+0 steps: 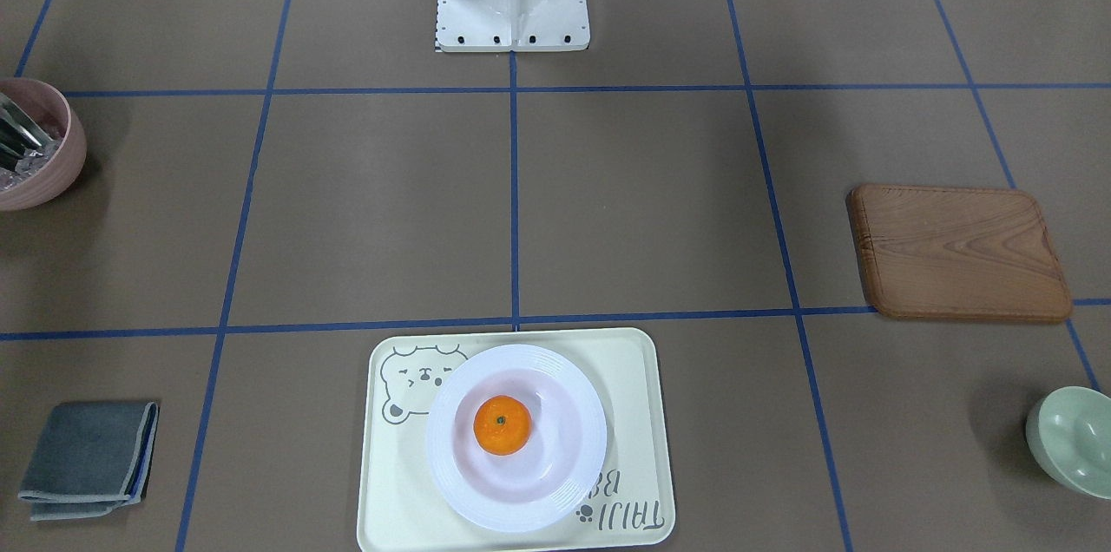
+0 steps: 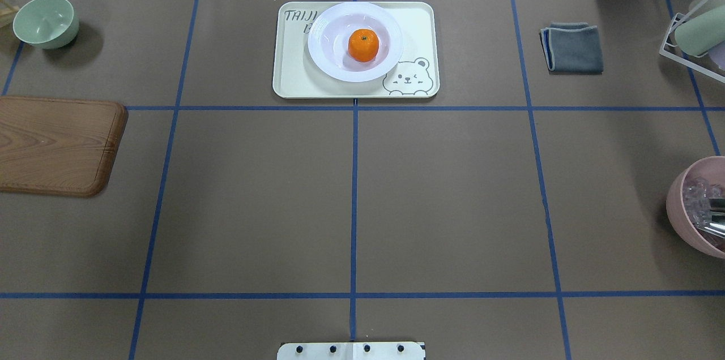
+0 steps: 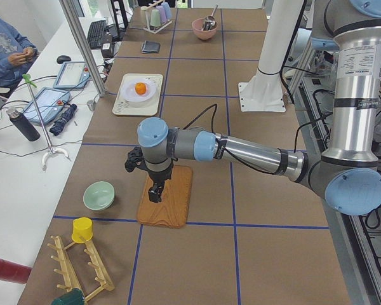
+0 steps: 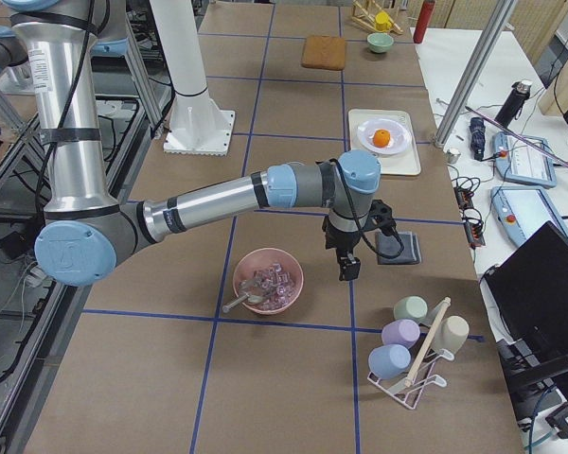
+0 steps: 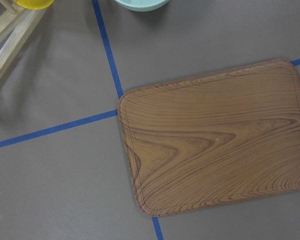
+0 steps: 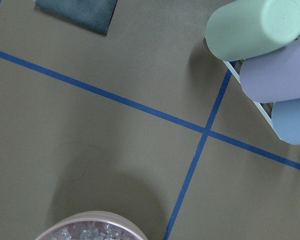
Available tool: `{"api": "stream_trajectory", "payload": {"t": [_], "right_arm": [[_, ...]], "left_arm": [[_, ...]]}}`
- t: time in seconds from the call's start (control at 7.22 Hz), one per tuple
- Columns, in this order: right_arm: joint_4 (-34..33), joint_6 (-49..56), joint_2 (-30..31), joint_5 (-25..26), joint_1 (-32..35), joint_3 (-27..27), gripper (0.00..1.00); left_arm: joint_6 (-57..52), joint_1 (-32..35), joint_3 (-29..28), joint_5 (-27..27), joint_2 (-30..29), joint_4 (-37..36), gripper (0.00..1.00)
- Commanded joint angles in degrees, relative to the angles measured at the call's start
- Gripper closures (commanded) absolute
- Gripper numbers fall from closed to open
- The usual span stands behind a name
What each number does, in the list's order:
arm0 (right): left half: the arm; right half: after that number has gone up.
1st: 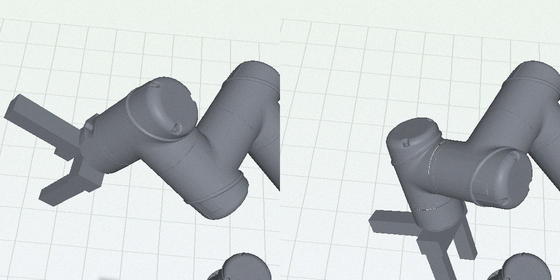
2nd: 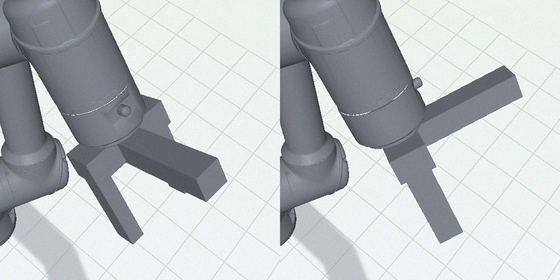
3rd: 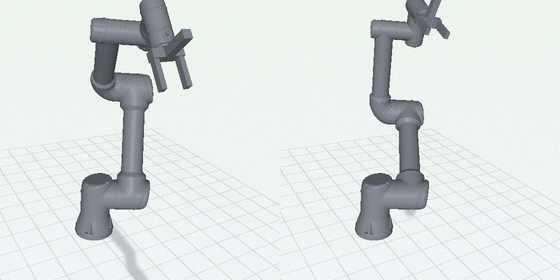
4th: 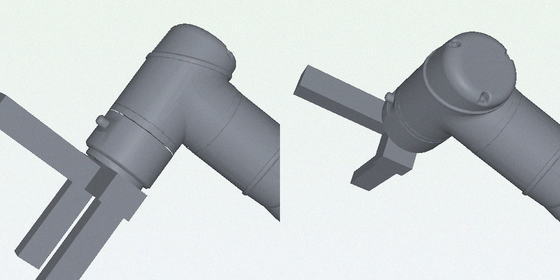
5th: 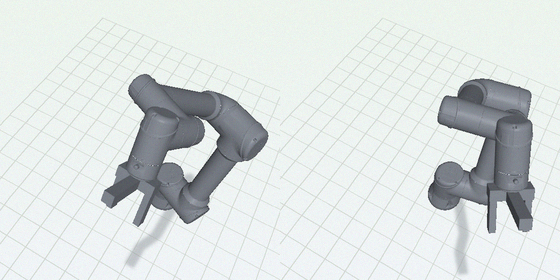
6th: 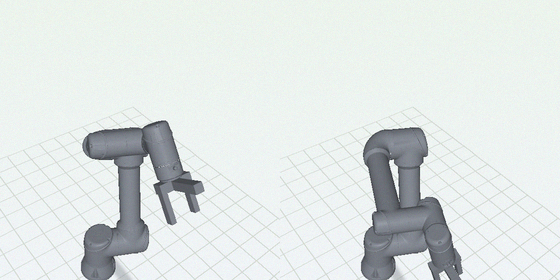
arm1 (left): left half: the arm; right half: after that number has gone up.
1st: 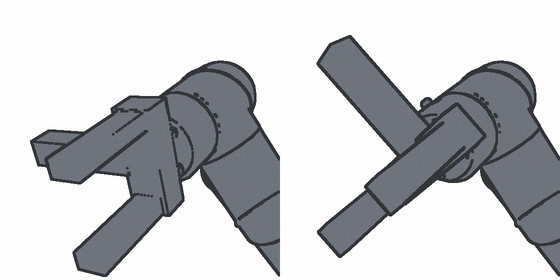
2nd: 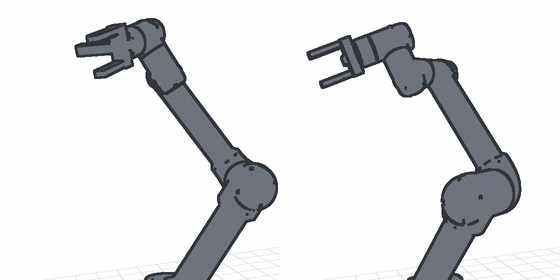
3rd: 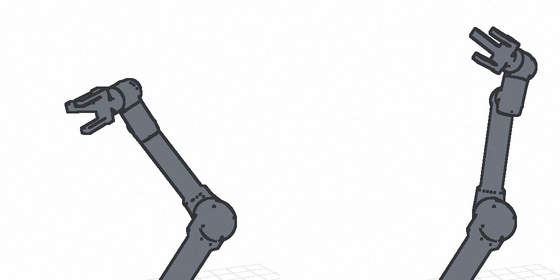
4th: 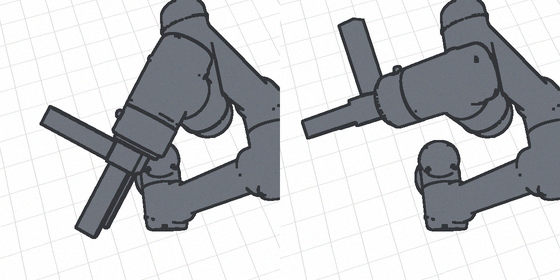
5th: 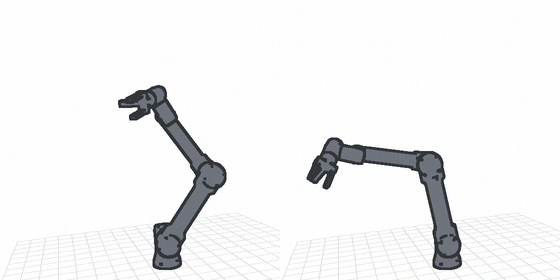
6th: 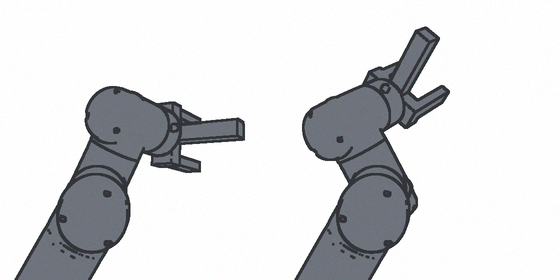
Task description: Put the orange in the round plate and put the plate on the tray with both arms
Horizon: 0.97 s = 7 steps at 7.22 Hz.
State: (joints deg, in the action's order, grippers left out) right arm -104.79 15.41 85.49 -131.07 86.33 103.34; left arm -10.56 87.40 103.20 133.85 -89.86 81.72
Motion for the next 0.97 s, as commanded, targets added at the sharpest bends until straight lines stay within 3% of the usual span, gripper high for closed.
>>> {"api": "stream_trajectory", "payload": {"t": [0.0,0.83], "right_arm": [[-0.1,0.2,0.2,0.0,0.0,0.0,0.00],[-0.1,0.2,0.1,-0.1,0.0,0.0,0.00]], "left_arm": [[0.1,0.0,0.1,0.1,0.0,0.1,0.02],[-0.3,0.0,1.7,-0.1,0.0,0.4,0.02]]}}
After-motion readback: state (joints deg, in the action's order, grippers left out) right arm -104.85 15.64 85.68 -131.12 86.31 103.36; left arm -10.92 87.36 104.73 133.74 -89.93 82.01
